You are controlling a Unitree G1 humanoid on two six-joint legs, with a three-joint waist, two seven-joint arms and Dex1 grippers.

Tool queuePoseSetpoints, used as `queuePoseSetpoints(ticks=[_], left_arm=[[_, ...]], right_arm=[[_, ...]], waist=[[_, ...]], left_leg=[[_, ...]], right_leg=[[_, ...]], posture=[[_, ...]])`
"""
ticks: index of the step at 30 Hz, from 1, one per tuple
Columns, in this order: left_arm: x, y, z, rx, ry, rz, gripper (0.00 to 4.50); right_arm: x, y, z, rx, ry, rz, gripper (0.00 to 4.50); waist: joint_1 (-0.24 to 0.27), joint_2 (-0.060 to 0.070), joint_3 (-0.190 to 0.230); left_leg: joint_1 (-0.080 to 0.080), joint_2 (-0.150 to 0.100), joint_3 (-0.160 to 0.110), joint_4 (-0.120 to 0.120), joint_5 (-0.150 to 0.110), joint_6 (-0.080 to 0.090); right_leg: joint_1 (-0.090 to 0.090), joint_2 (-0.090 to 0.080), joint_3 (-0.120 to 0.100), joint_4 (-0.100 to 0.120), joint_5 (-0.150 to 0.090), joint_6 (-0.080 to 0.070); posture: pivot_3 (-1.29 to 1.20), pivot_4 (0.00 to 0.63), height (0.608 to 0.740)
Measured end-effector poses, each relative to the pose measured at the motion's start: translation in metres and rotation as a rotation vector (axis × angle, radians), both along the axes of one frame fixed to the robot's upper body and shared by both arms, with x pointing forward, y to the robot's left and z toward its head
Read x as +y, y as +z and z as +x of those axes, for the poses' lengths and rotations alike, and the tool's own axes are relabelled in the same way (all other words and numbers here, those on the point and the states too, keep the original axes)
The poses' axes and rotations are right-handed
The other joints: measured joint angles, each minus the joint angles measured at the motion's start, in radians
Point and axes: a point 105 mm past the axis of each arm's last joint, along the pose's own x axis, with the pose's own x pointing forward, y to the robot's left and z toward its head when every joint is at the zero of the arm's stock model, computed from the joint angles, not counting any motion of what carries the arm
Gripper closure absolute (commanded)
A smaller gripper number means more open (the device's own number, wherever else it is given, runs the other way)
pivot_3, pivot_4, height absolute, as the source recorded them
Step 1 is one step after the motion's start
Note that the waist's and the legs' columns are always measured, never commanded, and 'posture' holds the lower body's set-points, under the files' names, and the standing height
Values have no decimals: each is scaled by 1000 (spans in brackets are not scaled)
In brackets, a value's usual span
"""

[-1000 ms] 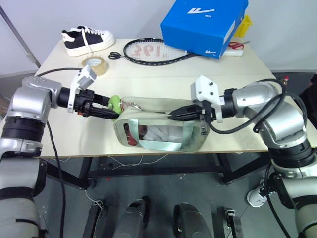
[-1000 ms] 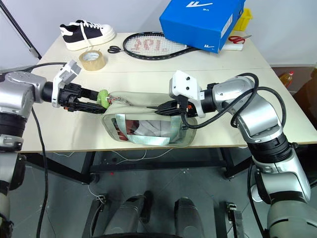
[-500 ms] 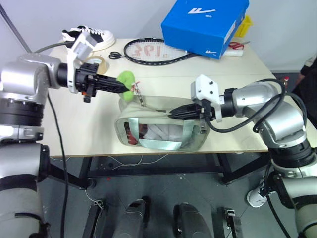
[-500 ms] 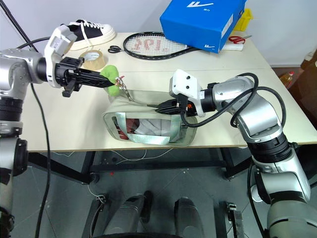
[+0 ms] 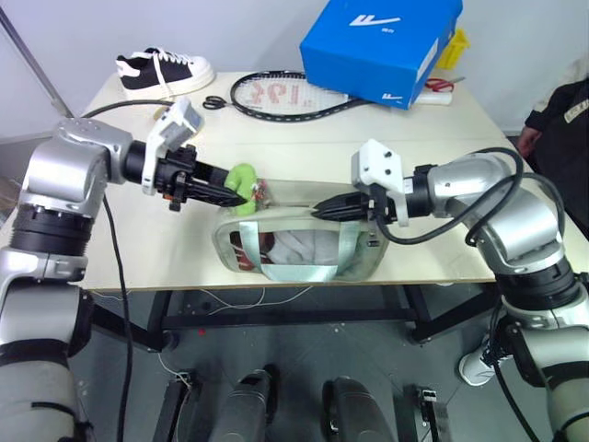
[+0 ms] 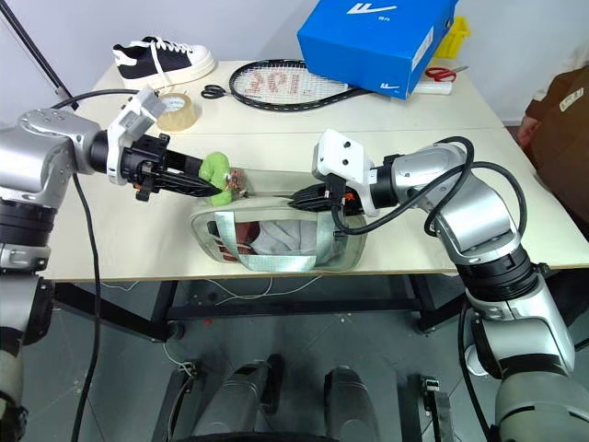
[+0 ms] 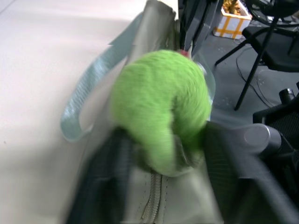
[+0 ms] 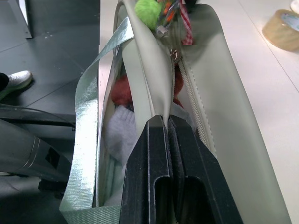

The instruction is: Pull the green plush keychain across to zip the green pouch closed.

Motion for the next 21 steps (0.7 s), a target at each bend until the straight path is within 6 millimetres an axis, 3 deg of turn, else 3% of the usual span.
queuePoseSetpoints(ticks=[4,9,11,14,18,21], left_arm=[[11,16,-3,-11,28,4,1058],[40,30,-21,-22,91,53,1058],[48,19,-30,-6,94,102,1058],[56,-14,-34,57,93,151,1058],[47,-41,-31,55,97,148,1058],[33,-51,-18,-11,131,128,1058]], right_arm=[[1,1,1,-4,2,10,4500],[1,1,7,-7,-2,20,4500],[2,2,9,-13,-2,20,4500],[1,2,11,-13,-5,20,4500],[2,2,12,-11,-1,20,4500],[2,2,12,-10,0,21,4500]], waist=[[-6,0,0],[-7,0,0],[-7,1,0],[1,1,0],[3,0,0],[3,0,0]], left_leg=[[0,0,0,0,0,0],[0,1,0,0,0,0],[3,1,0,-1,0,0],[7,1,0,-2,-1,0],[6,0,0,-2,-1,-1],[6,0,0,-2,-1,0]], right_leg=[[0,1,0,0,0,0],[0,1,1,0,0,0],[0,1,1,0,-1,-1],[1,0,1,-1,-2,-4],[1,-1,1,-2,-2,-4],[1,-1,1,-2,-2,-3]], posture=[[0,150,740],[0,150,740],[0,150,740],[0,150,740],[0,150,740],[0,150,740]])
